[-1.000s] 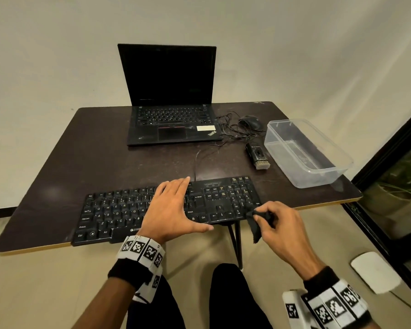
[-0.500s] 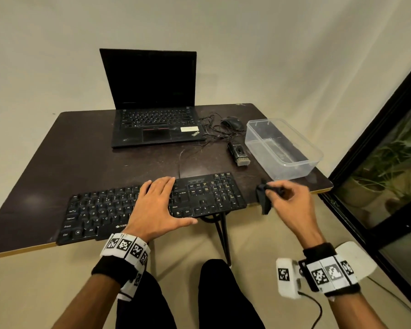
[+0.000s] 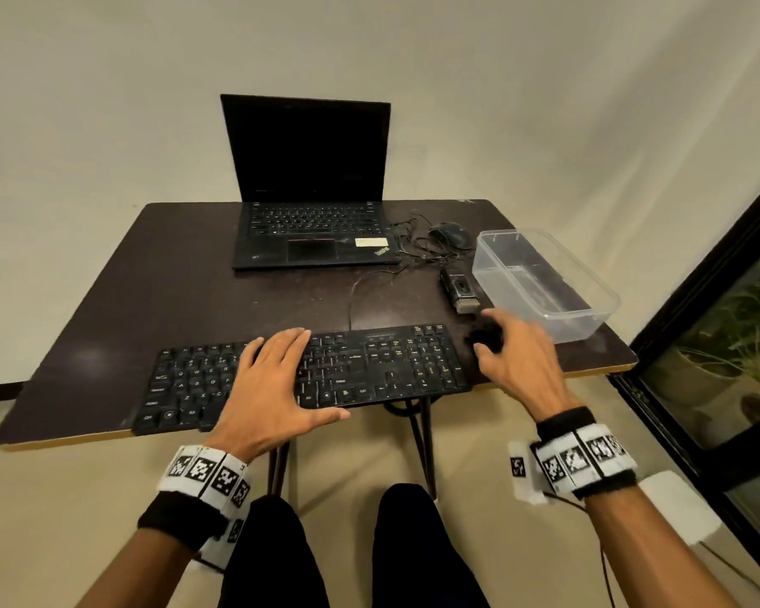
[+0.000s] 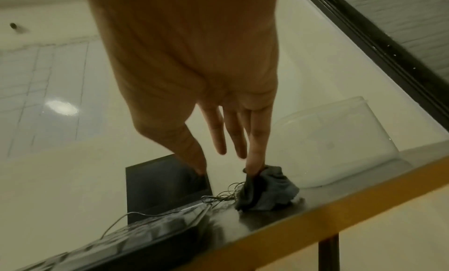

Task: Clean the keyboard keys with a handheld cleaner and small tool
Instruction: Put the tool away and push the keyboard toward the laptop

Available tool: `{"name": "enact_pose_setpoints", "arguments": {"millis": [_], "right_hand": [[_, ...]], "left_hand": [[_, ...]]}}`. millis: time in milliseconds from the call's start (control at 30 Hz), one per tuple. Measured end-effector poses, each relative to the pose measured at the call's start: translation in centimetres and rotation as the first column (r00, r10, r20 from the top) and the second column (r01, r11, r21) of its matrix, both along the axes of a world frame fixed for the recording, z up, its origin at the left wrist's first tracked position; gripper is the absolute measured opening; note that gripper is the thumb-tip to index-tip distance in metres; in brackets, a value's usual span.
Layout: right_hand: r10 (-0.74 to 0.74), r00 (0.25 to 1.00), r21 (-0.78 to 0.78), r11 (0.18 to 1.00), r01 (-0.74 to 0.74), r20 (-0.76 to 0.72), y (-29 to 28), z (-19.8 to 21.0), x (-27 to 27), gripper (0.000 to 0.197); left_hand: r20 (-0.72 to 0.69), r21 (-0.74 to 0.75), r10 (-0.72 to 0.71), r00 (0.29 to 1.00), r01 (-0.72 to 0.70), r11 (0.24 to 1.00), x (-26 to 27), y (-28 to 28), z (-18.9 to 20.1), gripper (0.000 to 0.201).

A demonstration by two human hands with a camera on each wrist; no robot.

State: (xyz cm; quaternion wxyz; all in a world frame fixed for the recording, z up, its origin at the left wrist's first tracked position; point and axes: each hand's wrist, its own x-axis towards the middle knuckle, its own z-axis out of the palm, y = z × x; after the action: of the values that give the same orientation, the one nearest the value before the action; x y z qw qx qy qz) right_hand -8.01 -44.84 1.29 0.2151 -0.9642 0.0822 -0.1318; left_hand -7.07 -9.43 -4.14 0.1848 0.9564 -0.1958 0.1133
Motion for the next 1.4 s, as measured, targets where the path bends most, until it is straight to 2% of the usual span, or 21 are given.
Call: {"name": "enact_pose_setpoints", "arguments": {"millis": [100,167,267,367,500,600,700,833,1000,1200,1233,1333,1400], "right_hand": [[-0.030,0.984,0.079,0.997,0.016,0.175,1.6,-0.9,-2.1,0.045],[-0.032,0.992,0.153,0.988,0.014,0.121,2.3,-1.7,-3.1,0.042],[-0.002,0.999,0.247,0.969,0.012,-0.040,3.1,-2.7,-3.5,0.049],[0.021,0.996,0.274,0.962,0.005,-0.092,3.8,-2.9,-3.2,0.055],[-0.027,0.996,0.339,0.939,0.056,-0.091,4.4,-2.6,-2.7,0.055],[-0.077,0.991,0.412,0.904,0.115,-0.107,4.2,-2.8,-2.5,0.060],[-0.098,0.986,0.454,0.878,0.151,-0.137,4.0,-3.3,-2.3,0.066],[-0.104,0.987,0.499,0.854,0.151,-0.122,4.0,-3.2,-2.1,0.066],[-0.121,0.988,0.523,0.838,0.153,-0.095,4.6,-0.3,-0.6,0.063],[-0.028,0.994,0.496,0.865,0.079,-0.109,5.4,4.2,4.5,0.032],[-0.024,0.994,0.483,0.872,0.075,-0.111,5.5,4.4,5.8,0.034],[-0.018,0.990,0.400,0.914,0.074,-0.141,5.8,4.5,9.3,0.068],[-0.011,0.983,0.352,0.933,0.076,-0.185,6.1,4.4,11.0,0.075]], "left_hand": [[0.018,-0.035,0.096,0.995,-0.095,0.995,-1.6,3.8,-0.3,0.134],[-0.019,-0.036,0.201,0.979,-0.202,0.979,-2.7,6.4,-0.7,0.144],[-0.109,-0.043,0.389,0.915,-0.396,0.917,-3.8,10.1,-0.7,0.157],[-0.264,-0.090,0.467,0.844,-0.504,0.859,-3.9,12.0,-0.2,0.158],[-0.298,-0.207,0.388,0.872,-0.456,0.866,-3.3,11.4,0.4,0.149],[-0.308,-0.295,0.371,0.876,-0.459,0.838,-3.2,10.8,0.5,0.146],[-0.343,-0.345,0.334,0.878,-0.449,0.824,-3.3,11.2,0.2,0.151],[-0.345,-0.464,0.252,0.904,-0.398,0.791,-3.5,11.1,0.4,0.136],[-0.363,-0.452,0.275,0.891,-0.426,0.784,-1.8,10.9,2.1,0.162],[-0.386,-0.405,0.279,0.879,-0.433,0.805,4.1,10.7,6.0,0.172],[-0.381,-0.402,0.286,0.879,-0.436,0.805,5.3,10.8,6.4,0.174],[-0.383,-0.369,0.305,0.872,-0.447,0.815,8.5,10.6,7.1,0.173],[-0.400,-0.325,0.323,0.858,-0.462,0.825,10.3,10.5,7.0,0.170]]}}
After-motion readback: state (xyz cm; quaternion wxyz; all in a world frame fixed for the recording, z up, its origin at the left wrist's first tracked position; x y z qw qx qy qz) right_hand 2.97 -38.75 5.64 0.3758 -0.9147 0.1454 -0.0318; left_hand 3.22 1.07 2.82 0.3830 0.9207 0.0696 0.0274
